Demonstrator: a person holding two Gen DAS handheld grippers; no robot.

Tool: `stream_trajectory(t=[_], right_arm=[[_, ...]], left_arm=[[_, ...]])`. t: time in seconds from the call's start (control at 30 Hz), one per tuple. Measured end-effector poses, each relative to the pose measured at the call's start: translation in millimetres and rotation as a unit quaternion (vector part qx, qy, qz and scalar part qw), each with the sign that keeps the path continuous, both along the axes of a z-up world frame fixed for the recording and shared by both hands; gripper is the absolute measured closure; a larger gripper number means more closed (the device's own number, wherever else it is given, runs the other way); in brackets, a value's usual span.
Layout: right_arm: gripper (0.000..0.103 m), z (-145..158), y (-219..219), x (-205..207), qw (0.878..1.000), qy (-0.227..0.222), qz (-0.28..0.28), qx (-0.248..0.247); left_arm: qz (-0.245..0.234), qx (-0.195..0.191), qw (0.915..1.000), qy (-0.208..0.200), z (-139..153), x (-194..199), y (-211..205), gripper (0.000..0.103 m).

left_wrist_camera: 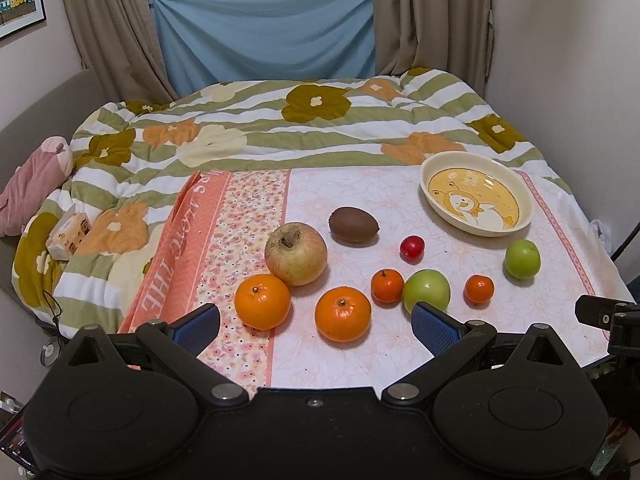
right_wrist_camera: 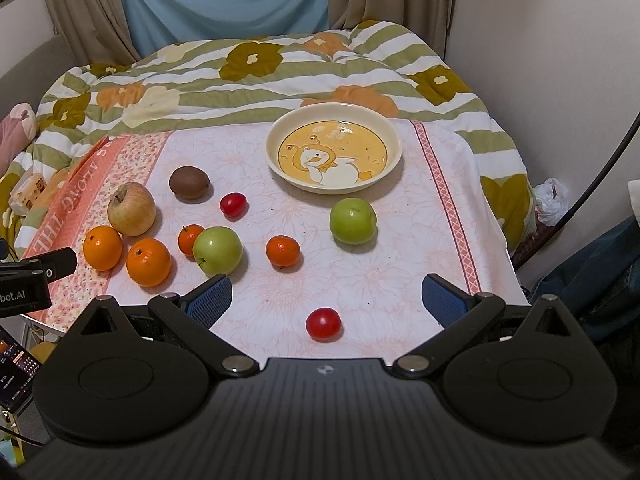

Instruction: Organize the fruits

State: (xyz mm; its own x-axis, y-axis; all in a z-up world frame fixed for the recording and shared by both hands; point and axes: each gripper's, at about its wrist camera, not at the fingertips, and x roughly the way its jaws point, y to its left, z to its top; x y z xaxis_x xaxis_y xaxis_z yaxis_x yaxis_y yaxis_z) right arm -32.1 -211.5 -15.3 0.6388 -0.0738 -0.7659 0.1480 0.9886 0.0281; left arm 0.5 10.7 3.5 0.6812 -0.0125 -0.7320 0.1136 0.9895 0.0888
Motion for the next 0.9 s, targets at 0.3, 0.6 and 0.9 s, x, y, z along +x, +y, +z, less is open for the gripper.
stream_trajectory(t=[0.3, 0.6, 0.9], right_arm=[[0.000, 3, -1, -5, 1.000, -0.002, 0.000, 0.003], [0.000, 3, -1, -4, 1.000, -0.003, 0.000, 0.004], [0.000, 12, -6, -3, 1.000, -0.006, 0.013, 0.013]], left_arm=[[0.000, 0.001, 1.0000, -0.001, 0, -1, -1, 0.000], [0.000, 0.002, 1.0000, -0.002, 0, -3, -2, 0.000], [0.001, -0.004, 1.0000, 0.000, 8, -4, 0, 0.000]])
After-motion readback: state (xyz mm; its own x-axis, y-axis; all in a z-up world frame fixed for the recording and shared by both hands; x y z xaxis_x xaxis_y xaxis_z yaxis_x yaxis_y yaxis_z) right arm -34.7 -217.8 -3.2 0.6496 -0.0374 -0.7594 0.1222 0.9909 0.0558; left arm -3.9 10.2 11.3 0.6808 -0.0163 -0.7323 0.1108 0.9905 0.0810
